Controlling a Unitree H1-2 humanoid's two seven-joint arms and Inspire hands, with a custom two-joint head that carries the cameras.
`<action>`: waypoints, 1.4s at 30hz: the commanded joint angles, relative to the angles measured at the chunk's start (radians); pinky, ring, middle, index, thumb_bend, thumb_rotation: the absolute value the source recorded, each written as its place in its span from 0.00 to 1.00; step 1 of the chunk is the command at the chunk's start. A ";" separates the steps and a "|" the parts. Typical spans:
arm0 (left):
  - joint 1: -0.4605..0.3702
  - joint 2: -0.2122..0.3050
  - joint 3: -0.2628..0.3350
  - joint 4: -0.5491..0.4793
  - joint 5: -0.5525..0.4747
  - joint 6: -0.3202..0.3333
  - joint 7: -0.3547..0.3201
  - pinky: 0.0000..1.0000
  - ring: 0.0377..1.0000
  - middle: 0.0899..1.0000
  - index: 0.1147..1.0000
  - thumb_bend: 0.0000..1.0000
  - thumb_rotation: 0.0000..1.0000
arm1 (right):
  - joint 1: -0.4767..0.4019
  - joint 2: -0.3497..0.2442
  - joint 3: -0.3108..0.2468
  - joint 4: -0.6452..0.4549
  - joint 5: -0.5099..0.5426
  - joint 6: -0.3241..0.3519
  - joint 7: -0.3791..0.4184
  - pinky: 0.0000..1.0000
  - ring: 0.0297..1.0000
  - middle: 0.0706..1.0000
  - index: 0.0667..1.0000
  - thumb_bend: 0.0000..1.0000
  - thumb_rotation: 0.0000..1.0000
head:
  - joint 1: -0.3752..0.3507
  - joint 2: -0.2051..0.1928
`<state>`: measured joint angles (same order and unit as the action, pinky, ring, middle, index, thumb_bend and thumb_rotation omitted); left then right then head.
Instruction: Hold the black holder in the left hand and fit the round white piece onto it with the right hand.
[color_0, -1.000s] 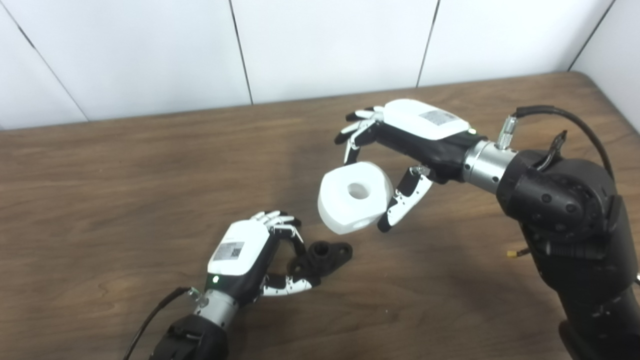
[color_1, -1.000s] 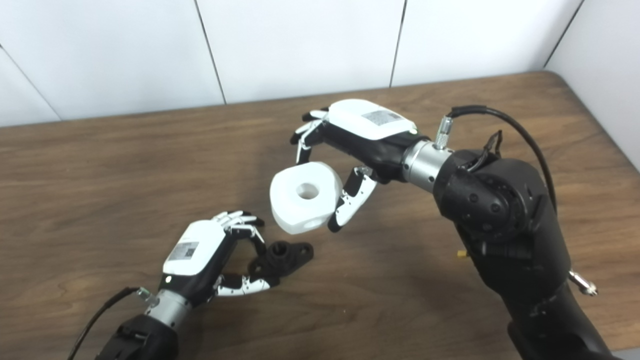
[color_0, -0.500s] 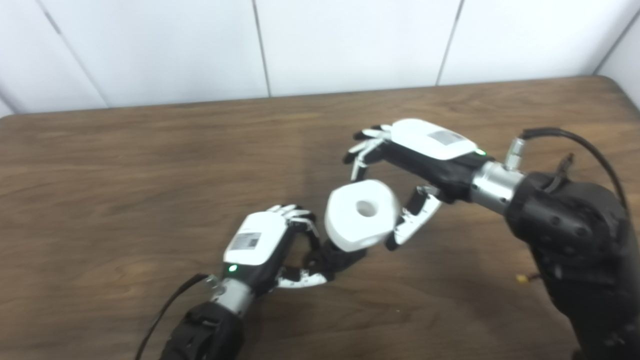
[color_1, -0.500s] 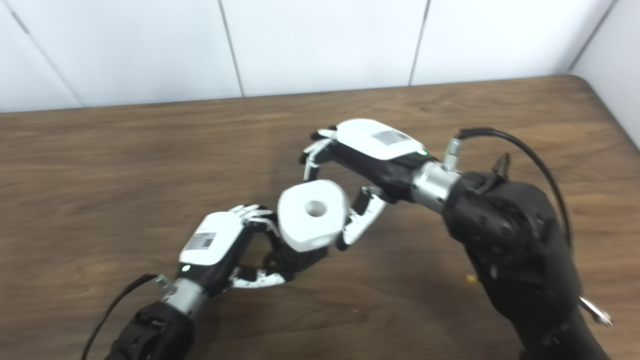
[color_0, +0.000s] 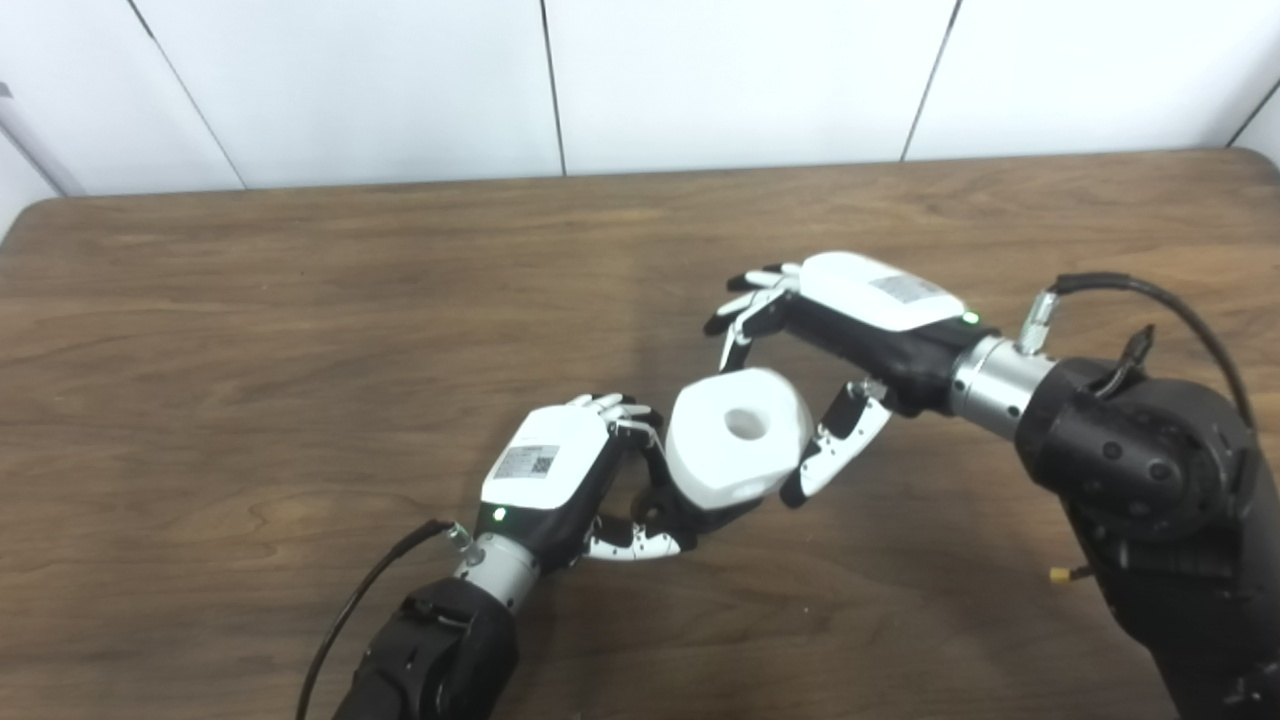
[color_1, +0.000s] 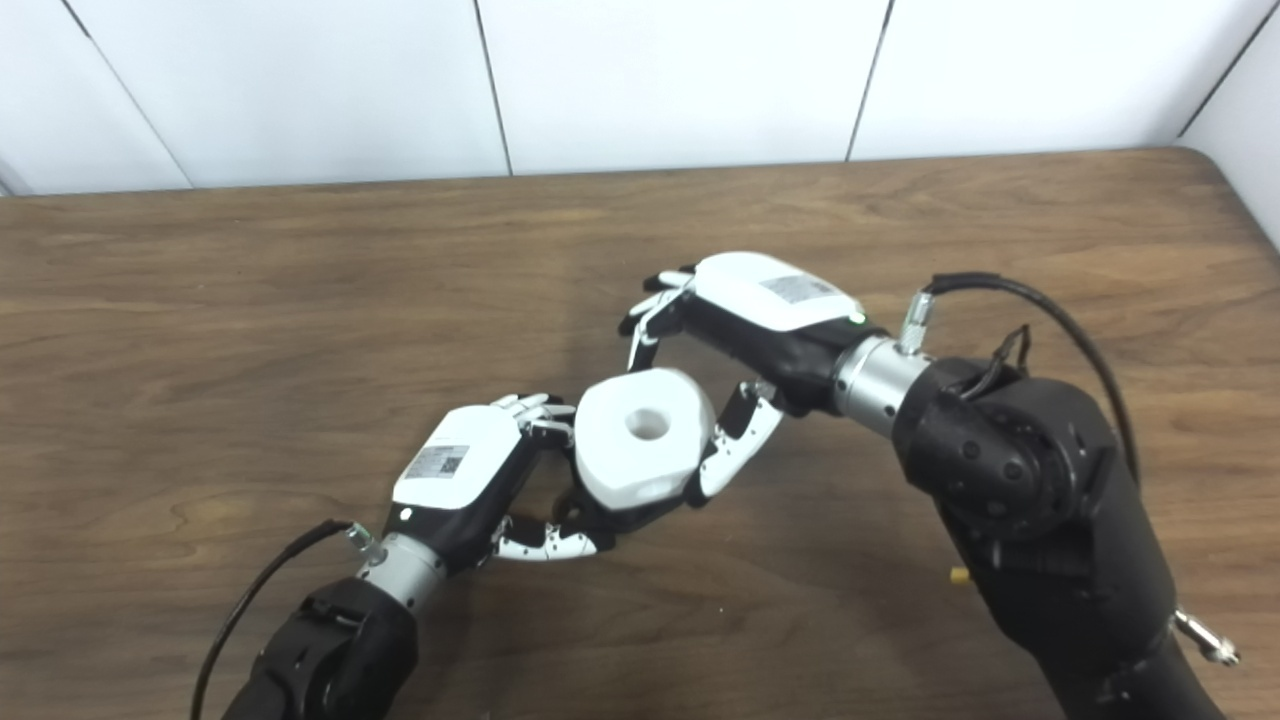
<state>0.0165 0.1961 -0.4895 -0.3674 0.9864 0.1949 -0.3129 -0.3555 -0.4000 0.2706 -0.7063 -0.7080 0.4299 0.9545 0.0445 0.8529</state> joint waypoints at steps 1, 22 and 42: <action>0.015 -0.002 -0.020 0.008 0.005 0.010 -0.061 0.90 0.88 0.79 0.42 0.51 0.06 | -0.019 -0.007 -0.004 -0.007 0.000 -0.025 -0.040 1.00 0.95 0.82 0.45 0.52 0.14 | 0.002 0.002; 0.011 -0.003 -0.017 0.009 0.005 0.005 -0.059 0.89 0.87 0.78 0.42 0.51 0.06 | -0.013 -0.005 0.033 0.028 -0.011 -0.065 -0.089 1.00 0.95 0.82 0.45 0.52 0.14 | -0.017 -0.001; 0.007 -0.013 -0.016 -0.014 0.013 0.027 -0.094 0.89 0.87 0.78 0.42 0.51 0.06 | -0.032 -0.006 0.035 0.033 -0.011 -0.075 -0.090 1.00 0.94 0.82 0.45 0.52 0.14 | -0.005 0.018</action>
<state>0.0116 0.1833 -0.4892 -0.3851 0.9980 0.2150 -0.3485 -0.3482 -0.3998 0.3151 -0.6540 -0.7178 0.3824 0.8946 0.0383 0.8698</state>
